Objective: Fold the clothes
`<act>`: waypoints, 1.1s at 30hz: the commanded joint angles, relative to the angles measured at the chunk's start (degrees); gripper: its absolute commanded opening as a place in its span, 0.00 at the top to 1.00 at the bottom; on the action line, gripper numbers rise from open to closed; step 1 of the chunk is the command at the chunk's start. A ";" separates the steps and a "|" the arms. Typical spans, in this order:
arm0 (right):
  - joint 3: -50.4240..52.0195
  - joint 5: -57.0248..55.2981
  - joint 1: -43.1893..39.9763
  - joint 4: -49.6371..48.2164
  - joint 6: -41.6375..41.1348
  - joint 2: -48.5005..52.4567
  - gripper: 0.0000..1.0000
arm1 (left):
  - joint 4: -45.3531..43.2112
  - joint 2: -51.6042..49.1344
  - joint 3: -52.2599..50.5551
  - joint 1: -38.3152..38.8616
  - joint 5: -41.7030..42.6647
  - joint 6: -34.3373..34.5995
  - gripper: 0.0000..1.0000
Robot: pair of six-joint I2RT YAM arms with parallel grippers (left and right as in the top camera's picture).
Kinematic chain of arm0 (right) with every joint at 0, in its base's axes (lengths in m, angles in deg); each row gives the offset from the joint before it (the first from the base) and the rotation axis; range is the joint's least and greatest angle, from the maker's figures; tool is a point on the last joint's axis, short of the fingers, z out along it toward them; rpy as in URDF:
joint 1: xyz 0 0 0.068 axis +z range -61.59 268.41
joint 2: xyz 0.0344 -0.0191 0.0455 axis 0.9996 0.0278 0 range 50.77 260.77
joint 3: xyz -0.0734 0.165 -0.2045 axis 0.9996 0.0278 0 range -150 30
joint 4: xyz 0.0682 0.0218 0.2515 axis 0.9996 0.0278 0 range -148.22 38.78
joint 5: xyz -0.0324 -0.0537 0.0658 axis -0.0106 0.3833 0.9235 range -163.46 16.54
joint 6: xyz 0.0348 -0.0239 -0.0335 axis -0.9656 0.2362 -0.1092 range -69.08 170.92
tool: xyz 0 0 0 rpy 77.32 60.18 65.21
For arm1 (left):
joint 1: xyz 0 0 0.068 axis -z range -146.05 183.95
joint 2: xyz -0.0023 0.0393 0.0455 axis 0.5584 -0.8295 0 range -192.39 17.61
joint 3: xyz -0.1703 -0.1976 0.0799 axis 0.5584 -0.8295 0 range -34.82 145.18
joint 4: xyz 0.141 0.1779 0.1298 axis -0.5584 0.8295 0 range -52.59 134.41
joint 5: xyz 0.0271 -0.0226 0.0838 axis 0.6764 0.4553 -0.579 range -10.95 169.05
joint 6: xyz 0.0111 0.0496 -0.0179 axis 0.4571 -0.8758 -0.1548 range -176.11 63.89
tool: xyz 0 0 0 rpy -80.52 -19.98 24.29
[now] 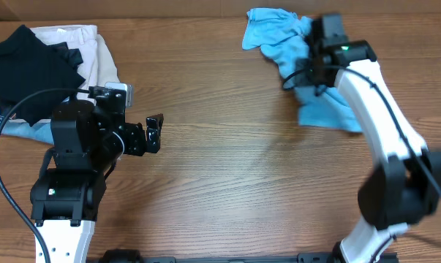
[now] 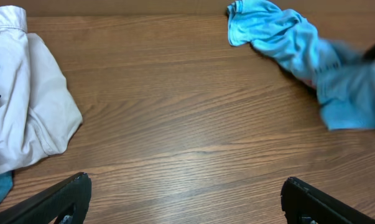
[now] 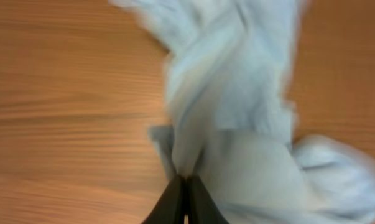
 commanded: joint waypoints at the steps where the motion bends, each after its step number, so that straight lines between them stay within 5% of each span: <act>1: -4.66 2.51 8.81 1.66 3.26 -8.31 0.96 | -0.17 0.02 1.33 -0.31 0.48 0.50 0.00; 3: -4.63 1.18 12.68 2.80 3.17 -8.55 0.94 | -0.22 0.02 1.33 -0.31 0.46 0.50 0.00; 7: -3.54 -2.05 15.47 4.33 2.71 -7.82 0.62 | -0.22 0.02 1.33 -0.31 0.48 0.52 0.00; 13: -3.30 -14.38 11.23 5.05 -8.55 -8.17 0.59 | -0.24 -0.04 1.33 -0.31 0.48 0.33 0.00; 20: -3.30 -14.36 1.57 10.78 -12.70 -8.66 0.52 | 0.00 -3.63 1.25 -0.28 0.48 0.31 0.00; 33: -3.30 -11.69 -11.58 17.79 -15.58 -8.66 0.45 | 0.00 -28.92 1.25 5.46 2.19 0.57 0.04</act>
